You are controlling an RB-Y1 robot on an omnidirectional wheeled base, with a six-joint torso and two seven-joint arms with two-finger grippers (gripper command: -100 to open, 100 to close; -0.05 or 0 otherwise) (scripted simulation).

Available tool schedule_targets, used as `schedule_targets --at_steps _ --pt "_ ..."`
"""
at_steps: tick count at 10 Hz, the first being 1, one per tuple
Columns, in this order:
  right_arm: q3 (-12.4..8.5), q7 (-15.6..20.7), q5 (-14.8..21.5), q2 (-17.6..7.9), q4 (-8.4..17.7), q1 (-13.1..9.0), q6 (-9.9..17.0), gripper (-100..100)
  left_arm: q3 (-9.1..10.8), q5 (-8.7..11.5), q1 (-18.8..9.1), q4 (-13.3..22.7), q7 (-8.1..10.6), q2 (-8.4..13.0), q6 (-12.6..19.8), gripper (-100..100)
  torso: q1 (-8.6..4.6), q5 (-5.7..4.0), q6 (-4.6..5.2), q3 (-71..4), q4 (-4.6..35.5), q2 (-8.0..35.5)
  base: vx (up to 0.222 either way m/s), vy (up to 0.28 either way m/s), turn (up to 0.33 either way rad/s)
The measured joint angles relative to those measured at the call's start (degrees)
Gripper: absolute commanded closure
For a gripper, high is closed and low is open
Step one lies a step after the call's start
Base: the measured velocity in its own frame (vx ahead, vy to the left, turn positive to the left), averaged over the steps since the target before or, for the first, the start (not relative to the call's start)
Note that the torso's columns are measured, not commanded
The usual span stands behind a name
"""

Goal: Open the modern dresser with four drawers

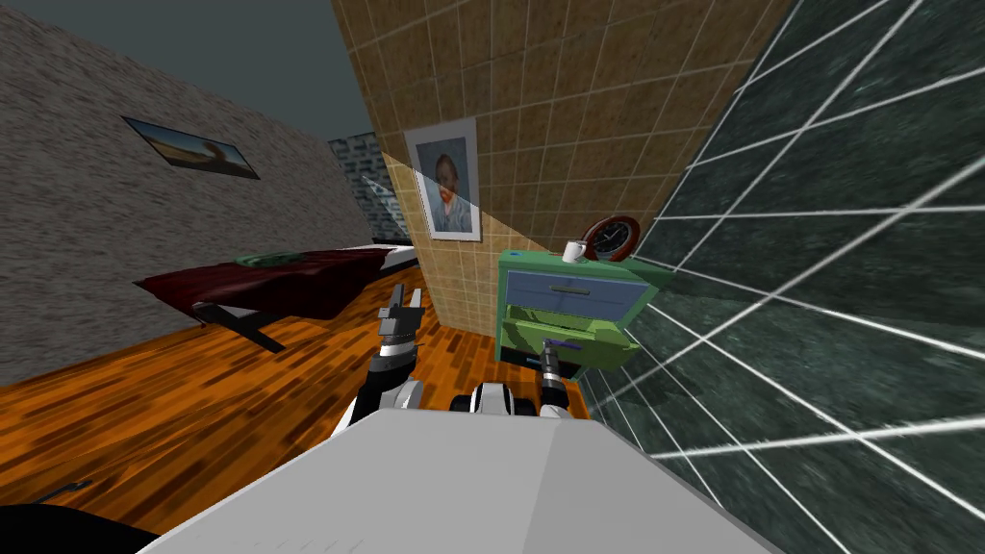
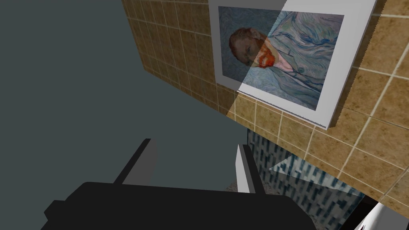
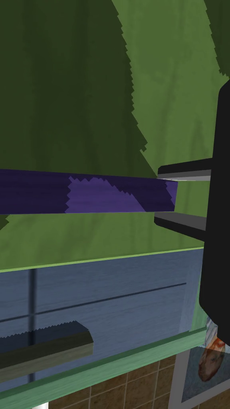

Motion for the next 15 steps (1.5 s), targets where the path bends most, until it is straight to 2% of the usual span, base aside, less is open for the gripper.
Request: schedule_targets --at_steps 1,2,4,7,9,10,11,15 --pt "-0.05 0.13 -0.15 0.03 0.38 -0.31 -0.45 -100 0.0 0.0 0.0 0.0 0.0 0.0 0.0 0 0.08 -0.04 -0.07 -0.04 -0.07 -0.08 -0.148 0.062 -0.045" --pt "-0.67 0.91 -1.0 -0.69 -0.75 -1.06 -1.84 -100 0.0 0.0 0.01 0.0 0.0 0.0 0.0 0 0.13 0.15 -0.08 -0.12 0.17 -0.12 -0.104 0.033 -0.034" --pt "-1.51 1.53 -2.27 -0.96 0.13 -3.83 -4.32 -100 0.01 0.0 0.02 0.0 0.0 0.01 0.0 0 0.24 0.36 -0.06 0.01 0.49 0.13 -0.069 0.015 -0.022" --pt "-3.35 3.94 -4.65 -2.95 -2.89 -6.07 -8.73 -100 0.0 0.0 0.01 0.0 0.0 0.0 0.0 0 0.37 0.38 -0.07 0.2 0.57 0.45 -0.087 0.028 -0.027" --pt "-4.34 4.98 -5.94 -3.29 -2.67 -8.86 -11.17 -100 0.0 0.0 0.01 0.0 0.0 0.0 0.0 0 0.34 0.35 -0.05 0.14 0.5 0.36 -0.096 0.037 -0.028" --pt "-4.9 5.9 -6.76 -3.69 -3.48 -9.55 -12.62 -100 0.0 0.0 0.01 0.0 0.0 0.0 0.0 0 0.36 0.39 -0.08 0.14 0.57 0.35 -0.044 0.017 -0.006" --pt "-4.98 6.14 -6.87 -3.75 -3.57 -9.59 -12.96 0 0.0 0.0 0.02 0.0 0.0 0.01 0.0 0 0.31 0.36 -0.06 0.07 0.52 0.25 -0.01 0.003 -0.002" --pt "-4.95 6.12 -6.87 -3.73 -3.52 -9.52 -12.97 0 0.01 0.0 0.02 0.0 0.0 0.01 0.0 0 0.31 0.34 -0.05 0.13 0.49 0.35 0.0 0.0 0.0"
